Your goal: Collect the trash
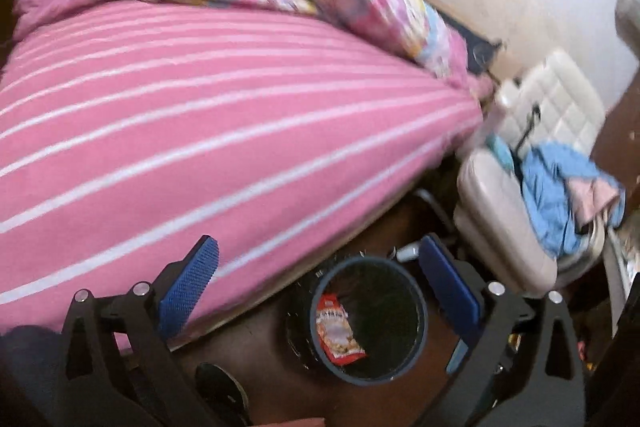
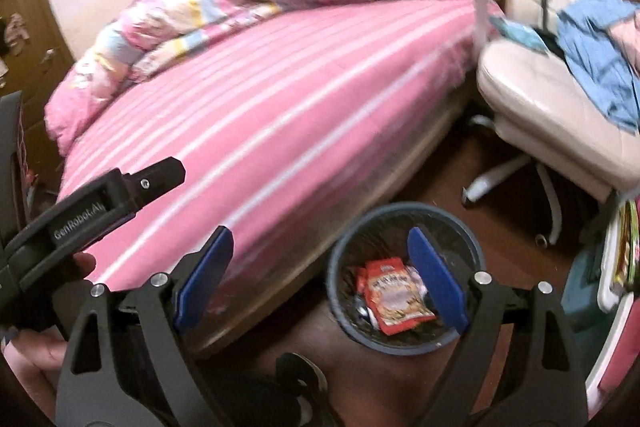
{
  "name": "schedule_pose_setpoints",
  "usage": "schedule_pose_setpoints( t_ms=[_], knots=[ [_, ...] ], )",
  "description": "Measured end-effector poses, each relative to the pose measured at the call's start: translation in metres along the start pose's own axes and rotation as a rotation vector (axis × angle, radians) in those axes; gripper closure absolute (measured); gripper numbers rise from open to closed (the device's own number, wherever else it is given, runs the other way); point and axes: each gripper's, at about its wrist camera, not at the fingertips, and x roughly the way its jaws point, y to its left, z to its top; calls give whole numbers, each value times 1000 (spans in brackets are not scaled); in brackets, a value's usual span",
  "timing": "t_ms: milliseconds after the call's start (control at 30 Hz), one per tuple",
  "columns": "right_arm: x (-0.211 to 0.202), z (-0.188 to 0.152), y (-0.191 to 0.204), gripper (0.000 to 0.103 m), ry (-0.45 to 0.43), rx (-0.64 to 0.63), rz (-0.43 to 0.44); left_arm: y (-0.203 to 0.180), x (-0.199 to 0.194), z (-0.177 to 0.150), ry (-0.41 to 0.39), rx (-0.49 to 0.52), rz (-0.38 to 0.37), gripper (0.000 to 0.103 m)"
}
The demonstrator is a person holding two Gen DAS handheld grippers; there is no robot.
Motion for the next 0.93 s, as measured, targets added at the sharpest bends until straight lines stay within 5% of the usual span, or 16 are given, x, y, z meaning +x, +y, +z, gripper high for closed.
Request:
schedule_pose_setpoints(
  t_ms=[267,633,933],
  knots=[
    [-34,9,80,13,-63,-128,145,54,-77,4,-98,-104,120,6],
    [-70,-3,180,12,-96,-257,317,85,-184,1,-287,-63,305,5],
    [-104,-30,216,11,-88,-317,418,112,-241,-19,-332,-178,288,5]
  ],
)
